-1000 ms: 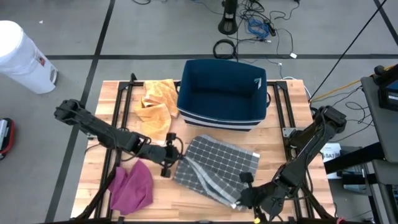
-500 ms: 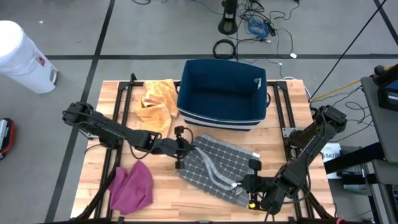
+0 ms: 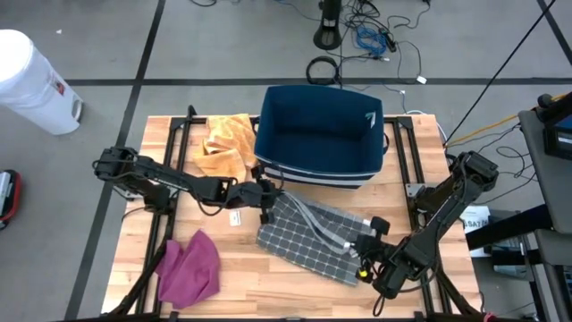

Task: Fold towel
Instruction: Fold the gray patterned towel

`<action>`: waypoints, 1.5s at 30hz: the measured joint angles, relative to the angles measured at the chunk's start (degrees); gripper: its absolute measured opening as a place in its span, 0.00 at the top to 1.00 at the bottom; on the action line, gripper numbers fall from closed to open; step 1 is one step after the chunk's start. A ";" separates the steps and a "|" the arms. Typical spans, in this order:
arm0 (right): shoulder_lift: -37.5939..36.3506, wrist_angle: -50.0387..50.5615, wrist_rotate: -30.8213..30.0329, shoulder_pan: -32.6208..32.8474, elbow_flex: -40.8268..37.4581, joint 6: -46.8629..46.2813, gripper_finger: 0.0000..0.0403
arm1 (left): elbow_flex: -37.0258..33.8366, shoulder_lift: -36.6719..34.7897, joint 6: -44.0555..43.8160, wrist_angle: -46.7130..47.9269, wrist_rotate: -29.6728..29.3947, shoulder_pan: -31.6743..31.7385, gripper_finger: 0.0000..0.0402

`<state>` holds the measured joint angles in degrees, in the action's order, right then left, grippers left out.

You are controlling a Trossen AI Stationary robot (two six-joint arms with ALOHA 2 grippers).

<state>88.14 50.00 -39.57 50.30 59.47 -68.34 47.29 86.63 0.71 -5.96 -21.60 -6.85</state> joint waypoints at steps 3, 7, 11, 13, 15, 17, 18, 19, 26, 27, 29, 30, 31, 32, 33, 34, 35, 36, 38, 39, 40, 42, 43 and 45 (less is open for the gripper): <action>0.02 0.07 0.02 -0.21 -1.09 -1.82 0.99 | 0.00 1.72 -0.04 0.07 0.99 0.77 0.99; 0.02 0.03 0.05 -0.49 -1.90 -3.71 0.99 | 0.00 5.29 -0.13 -0.75 1.44 1.22 0.98; 0.02 0.84 0.85 -1.09 -2.93 -6.06 0.99 | 0.00 7.99 1.04 -2.70 1.46 1.22 0.91; 0.02 1.32 1.75 -1.26 -3.77 -7.59 0.98 | -0.01 8.47 1.34 -3.45 1.46 1.21 0.86; 0.02 1.92 2.84 -1.36 -4.69 -9.20 0.96 | 0.00 8.61 1.37 -4.80 1.40 1.22 0.81; 0.04 2.04 3.68 -1.33 -5.35 -10.18 0.90 | 0.00 8.61 1.38 -5.94 1.28 1.22 0.75; 0.04 2.54 3.86 -1.33 -5.50 -10.71 0.86 | 0.00 8.61 1.42 -6.32 0.91 1.22 0.72; 0.04 2.97 3.93 -1.33 -5.61 -11.56 0.82 | 0.00 8.61 1.43 -6.48 0.43 1.20 0.69; 0.04 13.32 4.80 -1.29 -5.63 -22.48 0.50 | 0.00 8.61 1.29 -6.58 -3.74 1.22 0.53; 0.04 14.63 5.74 -1.29 -5.63 -23.66 0.47 | 0.00 8.61 1.19 -6.58 -4.31 1.22 0.51; 0.04 16.58 7.07 -1.29 -5.65 -25.24 0.42 | 0.00 8.61 1.12 -6.58 -5.92 1.21 0.48; 0.04 16.97 7.13 -1.29 -5.65 -25.91 0.41 | 0.00 8.61 1.14 -6.58 -6.64 1.22 0.47; 0.04 17.07 7.13 -1.29 -5.65 -26.25 0.40 | 0.00 8.61 1.14 -6.58 -7.26 1.22 0.46; 0.04 17.20 7.13 -1.29 -5.65 -26.55 0.40 | 0.00 8.61 1.11 -6.58 -7.75 1.22 0.46; 0.04 17.37 7.17 -1.29 -5.65 -26.72 0.40 | 0.00 8.61 1.11 -6.58 -7.95 1.22 0.45; 0.04 17.44 7.19 -1.29 -5.65 -26.82 0.41 | 0.00 8.61 1.11 -6.59 -7.98 1.20 0.45; 0.04 17.41 7.19 -1.29 -5.65 -26.81 0.41 | 0.00 8.61 1.11 -6.58 -7.96 1.19 0.45; 0.04 17.34 7.19 -1.25 -5.65 -26.80 0.42 | 0.00 8.61 1.11 -6.58 -7.85 1.05 0.45; 0.04 16.63 6.86 -0.96 -5.65 -26.40 0.43 | 0.00 8.61 1.21 -6.58 -6.60 0.60 0.45; 0.04 15.71 6.28 -0.73 -5.65 -25.73 0.44 | 0.00 8.61 1.29 -6.58 -5.23 0.28 0.45; 0.04 14.52 5.44 -0.68 -5.65 -24.87 0.44 | 0.00 8.61 1.31 -6.58 -3.11 -0.06 0.45; 0.04 11.15 3.04 -0.59 -5.65 -22.43 0.45 | 0.00 8.61 1.33 -6.56 2.32 -0.51 0.45; 0.04 9.40 1.76 -0.63 -5.65 -20.98 0.45 | 0.00 8.61 1.40 -6.57 4.94 -0.59 0.45; 0.04 6.13 -0.09 -0.85 -5.65 -17.71 0.46 | 0.00 8.61 1.74 -6.53 7.12 -0.55 0.45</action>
<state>88.18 56.13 -39.66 49.45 53.82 -86.05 47.29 95.24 2.45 -12.49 -14.49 -7.40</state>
